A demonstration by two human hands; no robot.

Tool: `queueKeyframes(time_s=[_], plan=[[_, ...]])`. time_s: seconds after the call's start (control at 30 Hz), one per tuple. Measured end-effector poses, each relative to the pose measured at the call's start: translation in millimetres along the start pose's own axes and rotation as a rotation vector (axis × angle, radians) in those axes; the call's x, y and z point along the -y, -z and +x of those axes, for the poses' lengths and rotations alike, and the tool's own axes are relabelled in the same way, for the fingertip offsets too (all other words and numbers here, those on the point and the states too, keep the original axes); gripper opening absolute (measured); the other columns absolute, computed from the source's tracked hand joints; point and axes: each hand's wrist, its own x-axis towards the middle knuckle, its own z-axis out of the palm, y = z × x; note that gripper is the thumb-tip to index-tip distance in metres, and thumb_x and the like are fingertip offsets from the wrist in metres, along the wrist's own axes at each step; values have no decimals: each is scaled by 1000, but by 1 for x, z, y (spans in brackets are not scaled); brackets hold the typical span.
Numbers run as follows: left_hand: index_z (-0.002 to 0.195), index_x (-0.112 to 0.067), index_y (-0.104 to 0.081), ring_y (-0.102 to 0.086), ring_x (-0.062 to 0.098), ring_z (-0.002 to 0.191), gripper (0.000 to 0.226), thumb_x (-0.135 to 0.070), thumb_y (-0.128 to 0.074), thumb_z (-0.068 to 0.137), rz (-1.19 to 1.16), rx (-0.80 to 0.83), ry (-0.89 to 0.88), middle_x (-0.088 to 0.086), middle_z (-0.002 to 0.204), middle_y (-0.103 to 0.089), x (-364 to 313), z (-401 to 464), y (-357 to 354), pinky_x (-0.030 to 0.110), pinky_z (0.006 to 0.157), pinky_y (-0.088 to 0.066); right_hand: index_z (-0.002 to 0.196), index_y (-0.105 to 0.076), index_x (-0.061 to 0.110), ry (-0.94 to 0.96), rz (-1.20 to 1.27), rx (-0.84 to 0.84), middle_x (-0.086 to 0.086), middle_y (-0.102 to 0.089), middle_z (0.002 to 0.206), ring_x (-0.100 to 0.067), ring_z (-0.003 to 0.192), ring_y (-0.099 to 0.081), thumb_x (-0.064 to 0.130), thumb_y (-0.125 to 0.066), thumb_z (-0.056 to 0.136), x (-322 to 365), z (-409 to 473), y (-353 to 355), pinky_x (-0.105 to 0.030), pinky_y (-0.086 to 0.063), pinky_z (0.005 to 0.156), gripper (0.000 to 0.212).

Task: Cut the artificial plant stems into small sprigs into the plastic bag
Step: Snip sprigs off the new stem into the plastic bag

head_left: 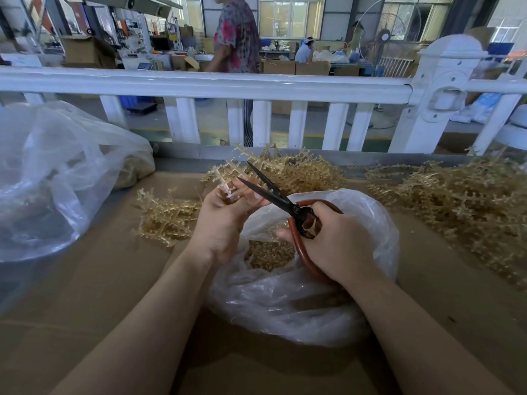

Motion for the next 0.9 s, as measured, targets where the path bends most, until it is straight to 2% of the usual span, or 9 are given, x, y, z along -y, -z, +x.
queueKeyframes(time_s=[0.23,0.4,0.5,0.67,0.83,0.9], plan=[[83,-5,-70,-69,22,83,8,-3,-71,75,-9,24,2,10,85,-72,-1,0,1,32,87,-56,91,-63,30,-6,-2,-4,16,-63,75,-2,69,-58,98,-29,68,0,0,-1,-16,-46,63,80],[88,-1,-68,-69,23,84,10,1,-69,78,1,17,-2,12,87,-72,-2,-1,1,33,89,-55,90,-66,27,-17,-34,-19,13,-66,74,-5,69,-61,101,-24,66,-1,0,-1,-23,-54,65,88],[84,-3,-72,-70,23,83,10,1,-71,74,1,2,-10,12,87,-74,-2,-1,0,32,86,-56,90,-65,27,-8,-72,-43,14,-66,74,-5,68,-61,101,-21,67,0,1,0,-27,-56,64,89],[77,-9,-76,-71,22,82,17,-7,-83,62,59,13,8,10,82,-75,-3,-2,0,32,83,-56,89,-59,32,-17,-133,-59,16,-65,81,-4,72,-60,102,-17,66,0,2,0,-25,-54,61,85],[76,-5,-74,-71,21,79,10,-3,-78,68,67,5,22,11,80,-74,-2,-3,1,31,83,-56,84,-55,32,-14,-147,-74,16,-61,74,-2,65,-55,101,-19,68,0,1,-1,-16,-43,53,79],[76,-7,-76,-71,21,80,11,-4,-79,67,66,15,9,10,81,-75,-2,-3,1,33,86,-56,84,-56,32,-6,-145,-77,17,-61,74,-2,65,-55,100,-19,69,0,1,-2,-16,-44,53,79]])
